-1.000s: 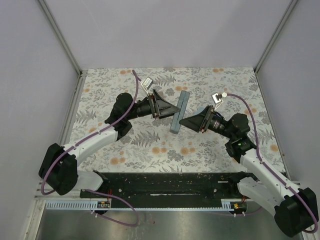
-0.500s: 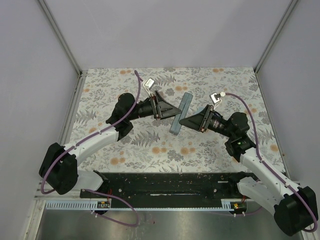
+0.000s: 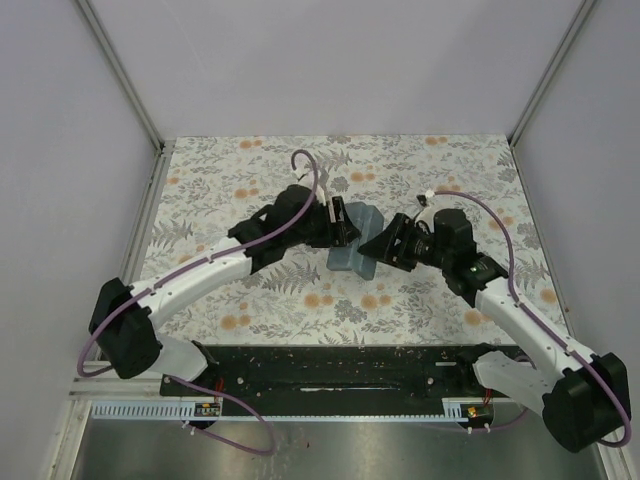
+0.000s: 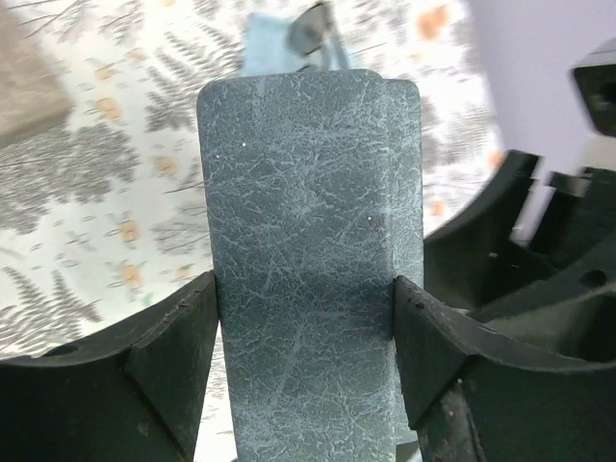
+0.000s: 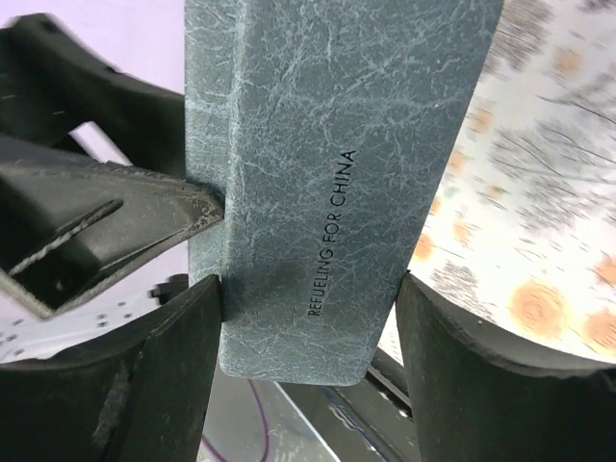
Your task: Organize the sunglasses
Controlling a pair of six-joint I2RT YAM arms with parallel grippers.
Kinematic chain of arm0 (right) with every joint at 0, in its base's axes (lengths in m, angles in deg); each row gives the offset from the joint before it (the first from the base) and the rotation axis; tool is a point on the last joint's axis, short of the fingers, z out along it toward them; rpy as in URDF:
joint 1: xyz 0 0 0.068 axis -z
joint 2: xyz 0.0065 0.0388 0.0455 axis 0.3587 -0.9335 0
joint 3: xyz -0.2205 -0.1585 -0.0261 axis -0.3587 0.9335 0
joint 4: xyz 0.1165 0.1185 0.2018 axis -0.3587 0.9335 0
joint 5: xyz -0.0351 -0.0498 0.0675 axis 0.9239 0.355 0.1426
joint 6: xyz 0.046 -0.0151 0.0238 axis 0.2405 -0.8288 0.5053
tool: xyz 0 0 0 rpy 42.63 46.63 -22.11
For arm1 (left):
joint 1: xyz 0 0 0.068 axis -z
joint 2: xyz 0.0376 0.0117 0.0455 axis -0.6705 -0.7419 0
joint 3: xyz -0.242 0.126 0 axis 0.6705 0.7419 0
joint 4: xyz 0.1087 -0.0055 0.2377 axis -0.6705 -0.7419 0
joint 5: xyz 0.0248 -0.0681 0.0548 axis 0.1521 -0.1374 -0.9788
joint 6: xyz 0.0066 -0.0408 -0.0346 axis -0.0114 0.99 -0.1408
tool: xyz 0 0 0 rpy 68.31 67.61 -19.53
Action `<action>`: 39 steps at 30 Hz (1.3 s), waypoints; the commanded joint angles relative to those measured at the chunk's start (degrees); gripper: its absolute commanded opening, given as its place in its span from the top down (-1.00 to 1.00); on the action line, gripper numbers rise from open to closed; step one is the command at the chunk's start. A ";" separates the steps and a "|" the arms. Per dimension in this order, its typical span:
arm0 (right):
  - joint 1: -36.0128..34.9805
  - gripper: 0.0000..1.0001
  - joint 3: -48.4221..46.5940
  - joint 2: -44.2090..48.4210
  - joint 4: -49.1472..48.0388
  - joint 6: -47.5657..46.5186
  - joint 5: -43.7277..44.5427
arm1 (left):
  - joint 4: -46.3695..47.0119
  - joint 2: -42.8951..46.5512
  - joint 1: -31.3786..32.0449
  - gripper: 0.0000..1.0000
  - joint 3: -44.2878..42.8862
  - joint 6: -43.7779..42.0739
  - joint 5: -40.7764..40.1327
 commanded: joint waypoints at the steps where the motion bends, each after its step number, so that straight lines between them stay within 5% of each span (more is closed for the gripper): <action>1: -0.21 0.35 -3.54 -2.79 6.36 -4.48 8.05 | -11.55 -5.38 4.64 0.27 -6.56 -5.06 -12.47; 4: -0.12 -0.69 -3.37 -1.13 8.12 -5.10 9.20 | -12.09 -6.71 4.64 0.28 -7.18 -5.15 -13.18; 6: -0.12 -0.99 -3.01 0.98 9.61 -5.89 10.43 | -11.57 -6.45 4.12 0.28 -6.83 -5.32 -12.49; 11: 1.02 -0.99 -2.84 4.94 14.62 -8.17 11.75 | -3.33 -2.33 -3.08 0.28 -0.44 -3.13 0.23; 17: 2.43 -0.93 0.75 8.97 7.71 -6.95 1.84 | 24.00 4.36 -11.97 0.26 11.97 6.79 24.68; 21: 2.34 -0.89 5.33 13.20 -7.22 -0.89 -5.73 | 31.30 5.15 -11.97 0.25 13.20 10.48 29.69; 28: 2.34 -0.83 8.32 12.50 -19.36 6.49 -10.39 | 44.50 5.95 -11.53 0.21 16.19 18.49 32.52; 39: 2.34 0.28 10.43 11.54 -34.75 14.58 -14.17 | 50.48 3.23 -8.72 0.14 17.51 22.27 33.66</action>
